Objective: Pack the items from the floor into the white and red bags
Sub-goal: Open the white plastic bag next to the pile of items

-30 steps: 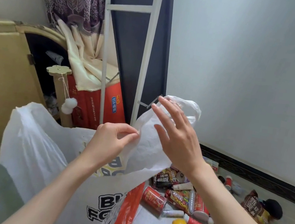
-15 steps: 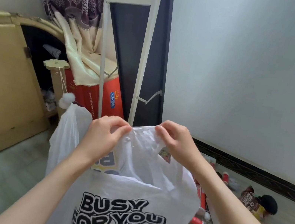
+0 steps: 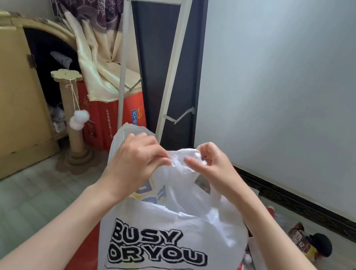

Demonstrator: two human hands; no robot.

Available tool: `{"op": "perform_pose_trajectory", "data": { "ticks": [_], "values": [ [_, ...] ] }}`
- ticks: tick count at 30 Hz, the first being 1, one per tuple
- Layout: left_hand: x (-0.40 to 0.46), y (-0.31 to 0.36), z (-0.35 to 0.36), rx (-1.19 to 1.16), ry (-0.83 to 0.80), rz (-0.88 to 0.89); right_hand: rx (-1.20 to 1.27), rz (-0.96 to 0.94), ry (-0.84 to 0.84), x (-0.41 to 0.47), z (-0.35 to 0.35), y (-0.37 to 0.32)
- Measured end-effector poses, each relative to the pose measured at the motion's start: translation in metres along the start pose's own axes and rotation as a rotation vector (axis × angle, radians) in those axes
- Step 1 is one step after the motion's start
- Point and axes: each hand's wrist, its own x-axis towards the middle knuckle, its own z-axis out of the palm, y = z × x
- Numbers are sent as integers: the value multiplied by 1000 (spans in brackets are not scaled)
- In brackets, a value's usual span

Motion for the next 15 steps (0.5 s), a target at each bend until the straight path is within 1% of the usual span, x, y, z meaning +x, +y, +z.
{"op": "perform_pose_trajectory", "data": {
  "ticks": [3,5,6,9,12,13,15],
  "values": [
    [-2,2,4,75,16,-121,-263,-115,127,-3,4,1],
    [-2,2,6,98,48,-208,-345,-220,249,-6,11,-2],
    [-1,2,7,94,53,-249,-381,-271,283,-8,17,-4],
    [-3,-1,8,63,34,-346,-535,-312,275,-14,32,-8],
    [-7,-5,7,41,52,-413,-817,-370,280,-15,36,-7],
    [-8,-7,5,26,78,-417,-906,-405,291,-15,36,-5],
    [-10,-8,-1,-37,107,-355,-972,-430,300,-15,36,1]
  ]
}}
